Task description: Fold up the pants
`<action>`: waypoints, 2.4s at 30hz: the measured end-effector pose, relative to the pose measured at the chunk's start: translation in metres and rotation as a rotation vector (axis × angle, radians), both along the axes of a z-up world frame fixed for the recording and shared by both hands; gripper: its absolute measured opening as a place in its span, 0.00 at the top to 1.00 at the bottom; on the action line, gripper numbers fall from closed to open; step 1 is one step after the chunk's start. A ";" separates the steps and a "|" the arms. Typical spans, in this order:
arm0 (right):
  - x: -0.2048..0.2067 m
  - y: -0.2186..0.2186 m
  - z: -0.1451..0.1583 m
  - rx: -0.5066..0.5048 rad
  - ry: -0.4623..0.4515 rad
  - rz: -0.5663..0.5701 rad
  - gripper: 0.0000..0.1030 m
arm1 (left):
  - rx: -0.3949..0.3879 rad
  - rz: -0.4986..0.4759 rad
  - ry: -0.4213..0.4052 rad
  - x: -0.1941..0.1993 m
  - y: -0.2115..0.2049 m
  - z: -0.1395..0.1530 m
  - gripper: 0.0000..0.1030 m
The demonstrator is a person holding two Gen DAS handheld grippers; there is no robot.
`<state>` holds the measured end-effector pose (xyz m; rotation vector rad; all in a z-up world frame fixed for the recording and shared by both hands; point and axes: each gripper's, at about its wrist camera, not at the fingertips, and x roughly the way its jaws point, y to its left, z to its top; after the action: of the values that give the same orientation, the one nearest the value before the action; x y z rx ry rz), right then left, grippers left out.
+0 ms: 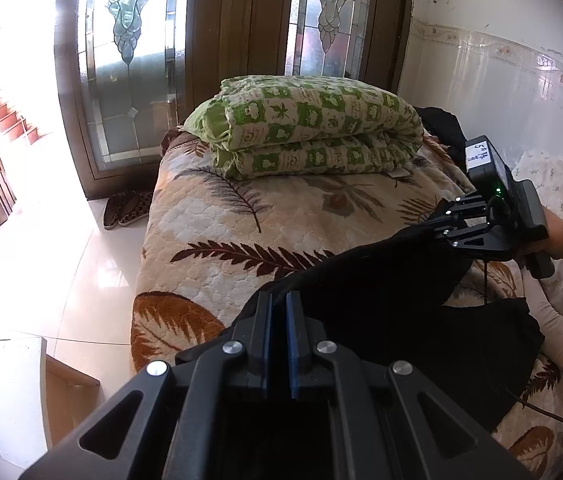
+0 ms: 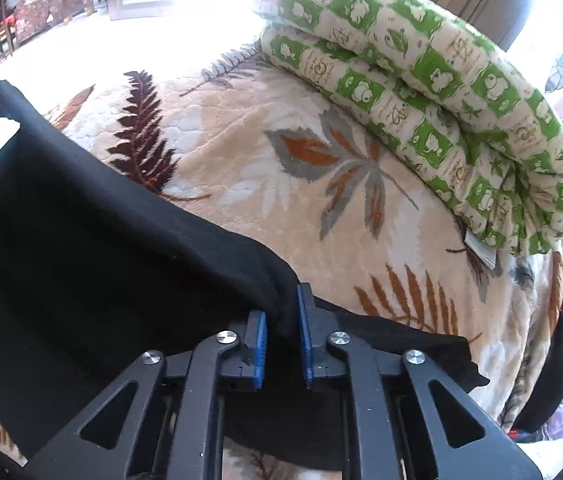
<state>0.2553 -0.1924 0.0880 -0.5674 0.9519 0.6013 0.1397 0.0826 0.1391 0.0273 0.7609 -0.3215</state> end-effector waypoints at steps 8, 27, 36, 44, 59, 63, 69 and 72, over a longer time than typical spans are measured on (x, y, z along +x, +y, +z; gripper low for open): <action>-0.051 -0.006 0.035 0.064 -0.004 0.031 0.90 | 0.024 -0.042 0.017 -0.026 0.002 0.007 0.93; -0.165 0.008 0.005 0.071 0.136 0.098 0.90 | -0.176 0.071 0.184 -0.068 0.047 -0.034 0.40; -0.179 0.001 -0.006 0.149 0.140 0.013 0.89 | -0.321 0.220 0.350 -0.050 0.068 -0.074 0.37; -0.182 -0.002 -0.012 0.207 0.143 -0.051 0.89 | -0.383 0.247 0.386 -0.053 0.062 -0.081 0.44; -0.184 -0.002 -0.017 0.231 0.151 -0.084 0.89 | -0.524 0.378 0.463 -0.034 0.063 -0.107 0.68; -0.186 -0.001 -0.014 0.236 0.139 -0.086 0.89 | -0.538 0.379 0.430 -0.041 0.066 -0.103 0.86; -0.195 0.000 -0.003 0.265 0.138 -0.078 0.89 | -0.499 0.319 0.375 -0.060 0.064 -0.076 0.88; -0.201 0.000 0.002 0.285 0.149 -0.071 0.89 | -0.452 0.292 0.388 -0.071 0.070 -0.068 0.88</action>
<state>0.0538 -0.1928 0.0897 -0.2361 1.0009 0.7084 0.0688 0.1529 0.0715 -0.5824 1.0460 -0.2152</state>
